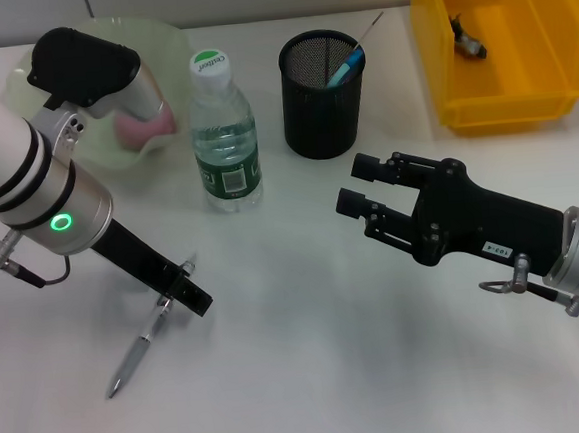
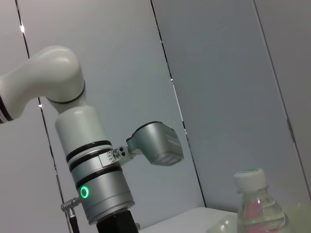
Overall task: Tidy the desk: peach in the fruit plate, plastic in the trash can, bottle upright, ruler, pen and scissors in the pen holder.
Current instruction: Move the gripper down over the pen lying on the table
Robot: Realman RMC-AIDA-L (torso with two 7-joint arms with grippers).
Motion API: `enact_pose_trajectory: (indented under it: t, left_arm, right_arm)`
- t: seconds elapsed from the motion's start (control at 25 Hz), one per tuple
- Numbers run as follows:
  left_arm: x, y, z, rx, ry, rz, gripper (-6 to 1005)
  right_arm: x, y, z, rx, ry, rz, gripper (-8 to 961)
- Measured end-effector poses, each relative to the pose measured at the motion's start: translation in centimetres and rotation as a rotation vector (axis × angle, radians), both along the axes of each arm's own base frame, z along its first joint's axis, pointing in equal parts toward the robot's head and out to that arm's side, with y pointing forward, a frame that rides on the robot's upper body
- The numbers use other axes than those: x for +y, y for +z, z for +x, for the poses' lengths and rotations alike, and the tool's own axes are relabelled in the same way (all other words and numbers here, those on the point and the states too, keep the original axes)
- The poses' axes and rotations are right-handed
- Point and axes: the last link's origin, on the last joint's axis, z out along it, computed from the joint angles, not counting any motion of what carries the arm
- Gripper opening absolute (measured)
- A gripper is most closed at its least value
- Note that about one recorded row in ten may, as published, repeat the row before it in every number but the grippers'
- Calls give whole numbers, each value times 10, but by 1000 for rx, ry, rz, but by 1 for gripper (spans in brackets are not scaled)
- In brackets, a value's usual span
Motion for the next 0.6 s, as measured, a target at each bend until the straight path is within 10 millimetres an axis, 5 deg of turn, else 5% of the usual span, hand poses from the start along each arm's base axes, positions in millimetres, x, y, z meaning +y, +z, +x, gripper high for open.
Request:
enact_pose_trajectory:
  t: [0.6]
  left_arm:
    - [3,0,4,11,-10,-7,788]
  right_arm:
    - [2,1,-2,2,5,6,478]
